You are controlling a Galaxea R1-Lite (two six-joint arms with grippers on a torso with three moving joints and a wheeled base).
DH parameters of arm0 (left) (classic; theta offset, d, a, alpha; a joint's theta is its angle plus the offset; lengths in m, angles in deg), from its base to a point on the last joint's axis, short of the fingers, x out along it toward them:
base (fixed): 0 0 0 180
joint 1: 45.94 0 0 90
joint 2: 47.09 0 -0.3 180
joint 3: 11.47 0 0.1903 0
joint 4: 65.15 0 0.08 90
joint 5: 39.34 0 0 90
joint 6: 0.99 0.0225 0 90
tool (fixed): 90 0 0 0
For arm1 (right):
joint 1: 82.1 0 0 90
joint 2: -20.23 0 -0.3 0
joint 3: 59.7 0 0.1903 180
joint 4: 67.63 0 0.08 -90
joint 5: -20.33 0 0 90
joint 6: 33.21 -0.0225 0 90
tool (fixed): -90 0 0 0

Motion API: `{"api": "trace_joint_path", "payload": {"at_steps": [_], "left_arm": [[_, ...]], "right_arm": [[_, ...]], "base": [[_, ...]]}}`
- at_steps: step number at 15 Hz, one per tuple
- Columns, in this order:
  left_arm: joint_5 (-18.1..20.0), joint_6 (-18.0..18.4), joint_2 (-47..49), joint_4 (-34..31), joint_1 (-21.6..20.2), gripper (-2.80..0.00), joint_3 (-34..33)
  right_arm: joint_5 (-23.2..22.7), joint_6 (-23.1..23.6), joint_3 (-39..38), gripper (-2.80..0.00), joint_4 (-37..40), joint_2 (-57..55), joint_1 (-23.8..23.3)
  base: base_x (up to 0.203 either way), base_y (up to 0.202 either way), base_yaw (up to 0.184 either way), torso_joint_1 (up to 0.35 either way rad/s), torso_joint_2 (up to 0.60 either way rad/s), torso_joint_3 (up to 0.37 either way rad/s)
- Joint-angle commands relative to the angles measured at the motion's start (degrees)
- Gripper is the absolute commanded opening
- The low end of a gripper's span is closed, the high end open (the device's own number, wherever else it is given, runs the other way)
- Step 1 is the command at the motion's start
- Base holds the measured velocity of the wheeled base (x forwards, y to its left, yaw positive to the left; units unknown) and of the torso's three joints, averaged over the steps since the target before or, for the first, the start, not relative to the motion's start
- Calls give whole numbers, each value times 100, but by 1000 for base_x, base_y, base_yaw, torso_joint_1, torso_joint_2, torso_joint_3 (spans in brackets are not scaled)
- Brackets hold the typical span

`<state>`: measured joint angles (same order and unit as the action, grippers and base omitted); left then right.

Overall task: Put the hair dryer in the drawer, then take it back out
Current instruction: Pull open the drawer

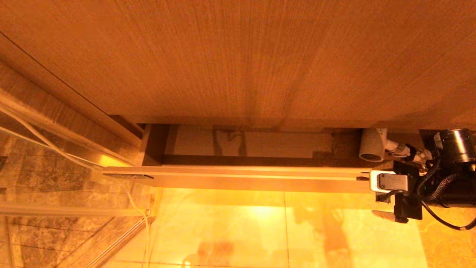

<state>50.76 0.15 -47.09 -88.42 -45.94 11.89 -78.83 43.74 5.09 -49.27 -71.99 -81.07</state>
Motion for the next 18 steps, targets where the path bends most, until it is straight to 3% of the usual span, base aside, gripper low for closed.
{"api": "trace_joint_path", "payload": {"at_steps": [1, 9, 18], "left_arm": [[-1, 0, 0, -1, 0, -280, -9], [-1, 0, 0, -1, 0, -280, -9], [-1, 0, 0, -1, 0, -280, -9]], "right_arm": [[-48, 83, -76, 0, 314, 483, -83], [-628, 201, -436, 0, 2525, 2623, -158], [-605, -208, -191, 0, 2484, 2831, -158]], "base": [[0, 0, 0, 0, 0, 0], [0, 0, 0, 0, 0, 0], [0, 0, 0, 0, 0, 0]]}}
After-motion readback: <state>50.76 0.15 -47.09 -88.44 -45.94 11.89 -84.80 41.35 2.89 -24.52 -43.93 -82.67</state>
